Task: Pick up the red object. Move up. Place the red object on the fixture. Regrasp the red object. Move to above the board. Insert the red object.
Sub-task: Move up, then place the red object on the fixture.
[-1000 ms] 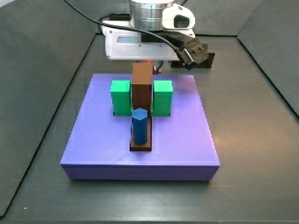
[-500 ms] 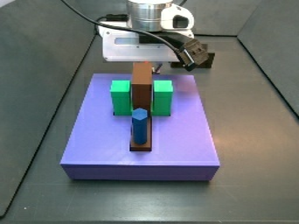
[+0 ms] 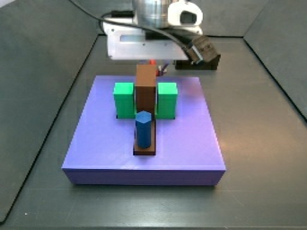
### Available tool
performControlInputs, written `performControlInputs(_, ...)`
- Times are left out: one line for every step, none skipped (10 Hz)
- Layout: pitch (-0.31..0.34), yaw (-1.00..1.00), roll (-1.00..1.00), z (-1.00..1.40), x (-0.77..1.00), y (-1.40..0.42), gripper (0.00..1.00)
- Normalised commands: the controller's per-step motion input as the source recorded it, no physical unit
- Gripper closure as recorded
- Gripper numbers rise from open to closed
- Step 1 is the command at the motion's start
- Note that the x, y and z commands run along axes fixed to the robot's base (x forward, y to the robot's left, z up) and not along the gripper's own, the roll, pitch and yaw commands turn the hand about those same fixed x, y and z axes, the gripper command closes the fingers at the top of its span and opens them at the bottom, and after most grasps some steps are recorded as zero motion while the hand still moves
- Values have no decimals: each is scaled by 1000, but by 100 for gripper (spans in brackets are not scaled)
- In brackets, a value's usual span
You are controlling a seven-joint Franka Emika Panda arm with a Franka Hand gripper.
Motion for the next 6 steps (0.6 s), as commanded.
performControlInputs(59,3,0,736,-75,-23,100)
performControlInputs(89,11,-15,540,-90,-20,100)
performControlInputs(59,6,-46,188,-24,-5,100)
performControlInputs(94,0,9,0,89,0,100)
performControlInputs(249,-334,-726,497,306,271,100)
performControlInputs(126,-363,-986,606,263,106,100)
